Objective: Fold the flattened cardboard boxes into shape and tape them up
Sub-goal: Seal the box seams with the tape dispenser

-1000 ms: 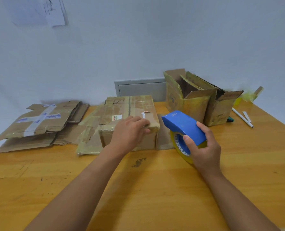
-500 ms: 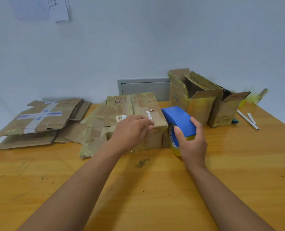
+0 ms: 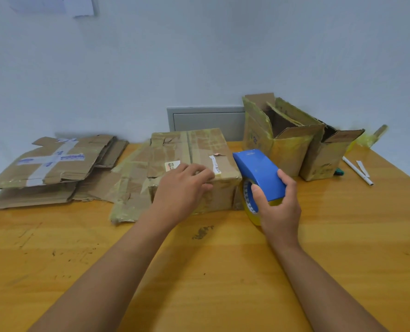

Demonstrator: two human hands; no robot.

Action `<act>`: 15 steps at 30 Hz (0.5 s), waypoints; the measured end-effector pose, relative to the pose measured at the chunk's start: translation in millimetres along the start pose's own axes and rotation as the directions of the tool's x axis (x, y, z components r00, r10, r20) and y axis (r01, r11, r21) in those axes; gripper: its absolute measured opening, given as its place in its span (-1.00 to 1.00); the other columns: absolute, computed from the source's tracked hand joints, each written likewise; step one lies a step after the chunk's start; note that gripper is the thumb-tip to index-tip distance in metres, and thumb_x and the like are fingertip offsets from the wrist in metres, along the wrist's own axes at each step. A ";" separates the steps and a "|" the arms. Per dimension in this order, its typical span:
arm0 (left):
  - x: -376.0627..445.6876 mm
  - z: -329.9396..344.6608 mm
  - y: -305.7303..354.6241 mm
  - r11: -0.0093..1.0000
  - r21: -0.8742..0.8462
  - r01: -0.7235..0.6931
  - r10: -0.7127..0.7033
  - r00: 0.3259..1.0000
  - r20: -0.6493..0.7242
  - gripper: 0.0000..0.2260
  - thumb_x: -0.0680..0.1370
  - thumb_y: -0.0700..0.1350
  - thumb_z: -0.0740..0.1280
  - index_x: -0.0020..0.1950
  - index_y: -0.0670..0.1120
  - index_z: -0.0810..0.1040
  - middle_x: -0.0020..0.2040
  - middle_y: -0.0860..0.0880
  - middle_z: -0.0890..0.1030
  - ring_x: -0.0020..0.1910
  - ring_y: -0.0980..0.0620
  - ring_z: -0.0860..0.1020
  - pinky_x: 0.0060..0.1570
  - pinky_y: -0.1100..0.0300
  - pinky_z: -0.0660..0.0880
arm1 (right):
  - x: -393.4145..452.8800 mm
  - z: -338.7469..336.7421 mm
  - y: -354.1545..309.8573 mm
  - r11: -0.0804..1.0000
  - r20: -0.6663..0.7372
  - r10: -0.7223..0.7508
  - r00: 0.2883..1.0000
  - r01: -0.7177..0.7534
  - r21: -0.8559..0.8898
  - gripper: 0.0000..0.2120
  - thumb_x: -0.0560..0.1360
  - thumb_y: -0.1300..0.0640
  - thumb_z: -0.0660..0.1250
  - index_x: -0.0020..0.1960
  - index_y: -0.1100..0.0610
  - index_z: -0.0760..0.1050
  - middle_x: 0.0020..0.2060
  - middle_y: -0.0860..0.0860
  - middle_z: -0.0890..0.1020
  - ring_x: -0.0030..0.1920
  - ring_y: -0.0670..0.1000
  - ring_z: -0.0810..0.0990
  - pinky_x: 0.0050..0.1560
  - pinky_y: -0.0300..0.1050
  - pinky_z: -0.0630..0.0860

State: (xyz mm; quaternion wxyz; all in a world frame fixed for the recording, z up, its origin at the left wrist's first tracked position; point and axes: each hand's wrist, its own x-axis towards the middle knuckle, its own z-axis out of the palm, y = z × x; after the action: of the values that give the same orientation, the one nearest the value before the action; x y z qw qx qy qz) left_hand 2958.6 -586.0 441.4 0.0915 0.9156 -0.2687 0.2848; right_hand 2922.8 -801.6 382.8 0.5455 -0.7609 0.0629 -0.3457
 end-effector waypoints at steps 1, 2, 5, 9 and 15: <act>0.1 -0.3 -0.8 1.000 -0.005 0.006 -0.006 1.000 -0.006 -0.85 0.57 -0.01 0.40 0.09 -0.02 0.64 0.09 0.00 0.66 -0.04 -0.12 0.58 -0.25 0.10 0.46 | -0.2 -0.6 0.8 1.000 0.003 -0.001 1.000 0.001 0.001 -0.38 0.46 -0.13 0.47 0.43 0.01 0.36 0.26 -0.13 0.46 0.28 -0.02 0.48 0.24 0.11 0.53; 0.4 -0.5 -2.0 1.000 -0.008 0.021 -0.021 1.000 -0.006 -0.84 0.56 0.02 0.40 0.09 -0.01 0.63 0.07 0.03 0.67 -0.06 -0.09 0.58 -0.30 0.15 0.41 | -0.3 -0.9 1.4 1.000 0.006 -0.001 1.000 0.001 0.001 -0.39 0.47 -0.11 0.48 0.44 0.01 0.36 0.26 -0.13 0.46 0.28 -0.02 0.48 0.23 0.13 0.53; 0.1 1.7 -3.1 0.999 0.020 0.034 -0.034 0.999 -0.007 -0.79 0.55 0.05 0.40 0.05 -0.07 0.62 0.01 0.01 0.68 -0.09 -0.10 0.60 -0.33 0.08 0.48 | 0.5 -0.8 2.1 1.000 0.005 0.001 1.000 -0.001 -0.002 -0.38 0.46 -0.14 0.47 0.44 -0.01 0.35 0.25 -0.14 0.45 0.28 -0.01 0.48 0.21 0.18 0.54; -5.1 5.3 1.6 0.999 0.038 0.039 -0.037 0.999 -0.040 -0.82 0.57 0.00 0.39 0.00 -0.11 0.64 0.07 -0.09 0.66 -0.04 -0.19 0.60 -0.15 -0.02 0.55 | 0.5 -0.9 1.5 1.000 0.009 -0.003 1.000 0.003 0.012 -0.35 0.45 -0.22 0.45 0.44 -0.02 0.35 0.25 -0.16 0.44 0.27 -0.05 0.47 0.20 0.14 0.56; -11.0 -7.4 -1.9 0.992 0.062 0.112 -0.114 0.993 0.026 -0.64 0.62 0.15 0.18 0.14 -0.02 0.65 0.08 -0.03 0.68 -0.07 -0.15 0.56 -0.16 0.00 0.51 | -0.1 -2.1 3.3 1.000 0.014 -0.007 1.000 0.007 0.015 -0.33 0.43 -0.26 0.41 0.44 -0.02 0.34 0.25 -0.16 0.44 0.25 -0.08 0.46 0.20 0.08 0.56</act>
State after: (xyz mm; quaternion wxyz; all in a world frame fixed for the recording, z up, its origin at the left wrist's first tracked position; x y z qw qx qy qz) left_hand 2948.5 -577.2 441.1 0.0758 0.9358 -0.2090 0.2737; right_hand 2922.4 -804.5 380.2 0.5504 -0.7595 0.0537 -0.3425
